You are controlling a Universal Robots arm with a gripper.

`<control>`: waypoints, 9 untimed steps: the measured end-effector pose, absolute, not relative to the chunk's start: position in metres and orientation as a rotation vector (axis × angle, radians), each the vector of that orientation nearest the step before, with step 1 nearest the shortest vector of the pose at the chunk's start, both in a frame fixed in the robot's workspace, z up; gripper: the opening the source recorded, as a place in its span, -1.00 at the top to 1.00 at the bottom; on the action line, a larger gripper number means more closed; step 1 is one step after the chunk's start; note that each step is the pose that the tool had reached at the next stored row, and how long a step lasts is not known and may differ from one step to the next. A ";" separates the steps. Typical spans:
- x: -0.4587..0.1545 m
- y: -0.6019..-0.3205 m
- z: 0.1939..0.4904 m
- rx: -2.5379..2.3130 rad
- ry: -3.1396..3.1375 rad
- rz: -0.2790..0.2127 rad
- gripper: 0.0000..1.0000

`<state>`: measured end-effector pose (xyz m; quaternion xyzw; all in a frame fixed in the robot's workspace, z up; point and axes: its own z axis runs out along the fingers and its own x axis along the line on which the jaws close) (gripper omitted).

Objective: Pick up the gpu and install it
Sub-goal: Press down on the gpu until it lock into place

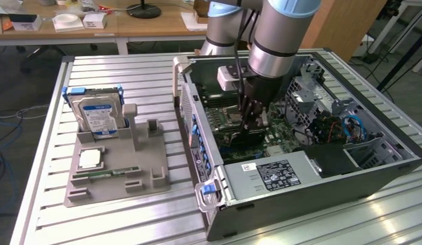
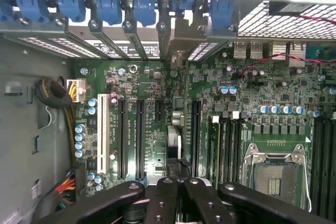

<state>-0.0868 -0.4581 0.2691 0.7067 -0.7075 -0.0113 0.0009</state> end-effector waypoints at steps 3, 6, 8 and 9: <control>-0.087 -0.458 0.273 2.219 -2.222 -0.035 0.79; -0.089 -0.458 0.276 2.219 -2.222 -0.035 0.79; -0.092 -0.458 0.277 2.219 -2.222 -0.035 0.79; -0.093 -0.458 0.277 2.219 -2.222 -0.035 0.79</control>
